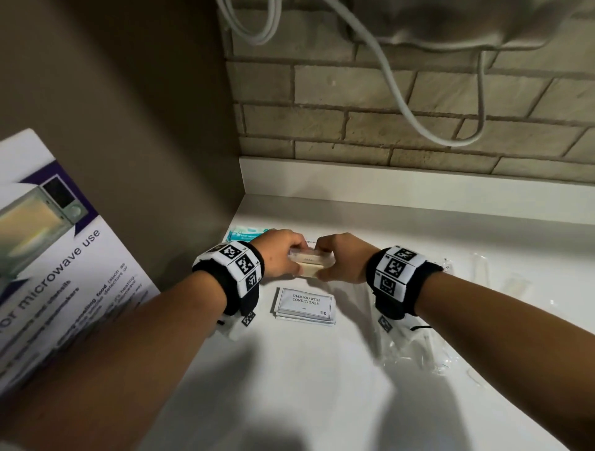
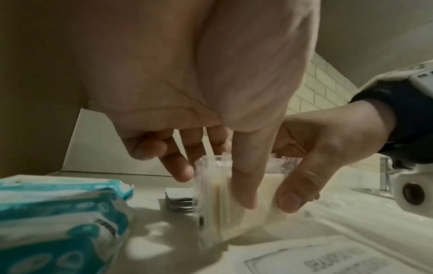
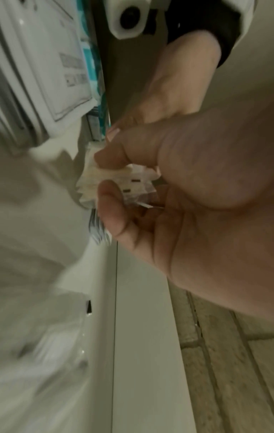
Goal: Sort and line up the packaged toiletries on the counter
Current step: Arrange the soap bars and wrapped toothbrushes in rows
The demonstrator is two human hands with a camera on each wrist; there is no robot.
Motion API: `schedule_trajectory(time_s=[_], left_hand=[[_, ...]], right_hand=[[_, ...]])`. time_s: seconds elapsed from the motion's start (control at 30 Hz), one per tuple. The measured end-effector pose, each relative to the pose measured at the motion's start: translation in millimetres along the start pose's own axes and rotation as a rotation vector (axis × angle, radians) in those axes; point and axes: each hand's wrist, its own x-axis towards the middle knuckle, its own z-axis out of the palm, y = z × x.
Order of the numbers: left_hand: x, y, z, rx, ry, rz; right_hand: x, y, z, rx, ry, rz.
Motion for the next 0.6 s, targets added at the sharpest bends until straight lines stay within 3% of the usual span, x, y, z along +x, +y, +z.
schedule_trajectory(time_s=[0.13, 0.6], left_hand=[[1.3, 2.1, 4.2, 0.101, -0.049, -0.018], [5.5, 9.3, 8.6, 0.112, -0.087, -0.022]], right_hand=[[2.1, -1.1, 5.6, -0.033, -0.021, -0.003], [5.3, -4.6, 9.5, -0.056, -0.062, 0.016]])
